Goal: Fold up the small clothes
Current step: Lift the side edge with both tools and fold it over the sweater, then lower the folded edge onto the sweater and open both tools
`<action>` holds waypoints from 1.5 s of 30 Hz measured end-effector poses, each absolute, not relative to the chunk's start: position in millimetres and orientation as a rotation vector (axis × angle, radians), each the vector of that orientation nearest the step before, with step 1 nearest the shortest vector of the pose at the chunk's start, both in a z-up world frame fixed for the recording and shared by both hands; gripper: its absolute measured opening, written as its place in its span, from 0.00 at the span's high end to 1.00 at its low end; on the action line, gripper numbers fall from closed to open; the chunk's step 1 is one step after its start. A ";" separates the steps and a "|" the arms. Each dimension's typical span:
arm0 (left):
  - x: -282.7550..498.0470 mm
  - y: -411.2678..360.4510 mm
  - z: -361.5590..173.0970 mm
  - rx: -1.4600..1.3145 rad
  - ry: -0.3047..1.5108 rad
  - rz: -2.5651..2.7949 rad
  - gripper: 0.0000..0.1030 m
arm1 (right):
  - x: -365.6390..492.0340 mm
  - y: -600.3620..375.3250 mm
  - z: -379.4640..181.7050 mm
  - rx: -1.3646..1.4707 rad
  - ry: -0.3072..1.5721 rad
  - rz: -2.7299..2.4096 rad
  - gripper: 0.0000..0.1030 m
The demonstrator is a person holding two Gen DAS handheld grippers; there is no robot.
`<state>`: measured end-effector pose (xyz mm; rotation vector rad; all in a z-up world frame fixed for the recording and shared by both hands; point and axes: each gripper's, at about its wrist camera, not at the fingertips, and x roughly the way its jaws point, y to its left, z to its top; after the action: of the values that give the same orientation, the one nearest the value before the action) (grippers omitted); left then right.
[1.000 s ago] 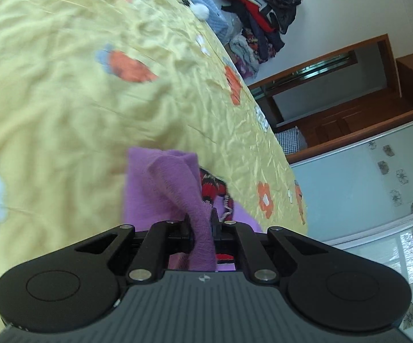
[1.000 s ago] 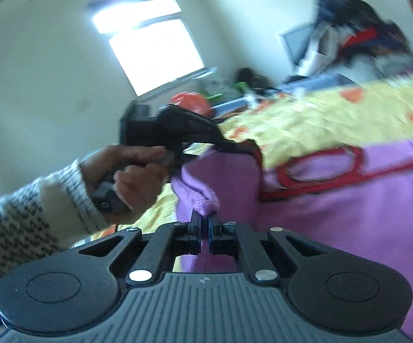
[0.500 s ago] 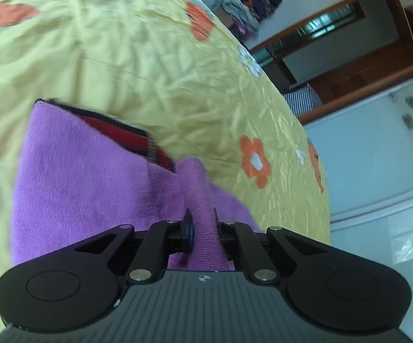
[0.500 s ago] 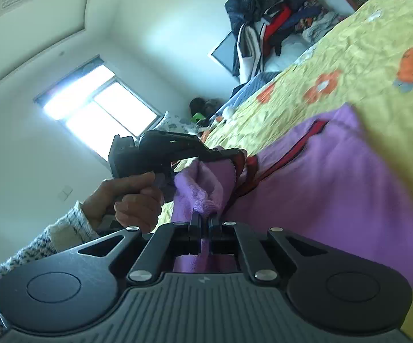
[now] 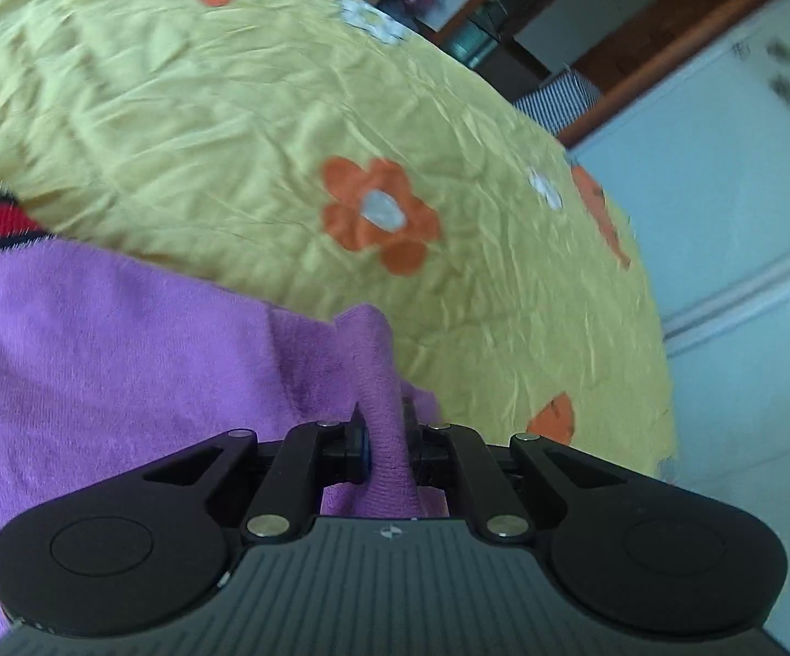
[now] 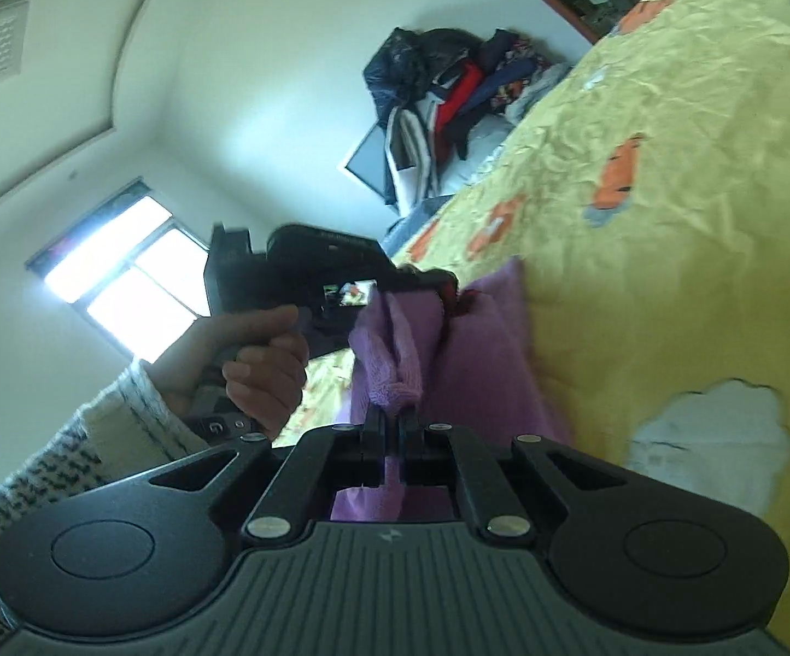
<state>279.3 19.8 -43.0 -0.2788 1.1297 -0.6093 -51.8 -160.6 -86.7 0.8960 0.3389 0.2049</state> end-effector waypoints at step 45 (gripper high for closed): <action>228.2 153.8 -71.6 -0.190 0.891 -0.305 0.06 | 113.2 -178.6 -46.7 0.205 0.644 0.031 0.89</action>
<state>228.2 153.8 -71.6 -0.1900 0.8908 -0.3045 113.2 -178.6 -46.7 0.2051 0.6438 0.0308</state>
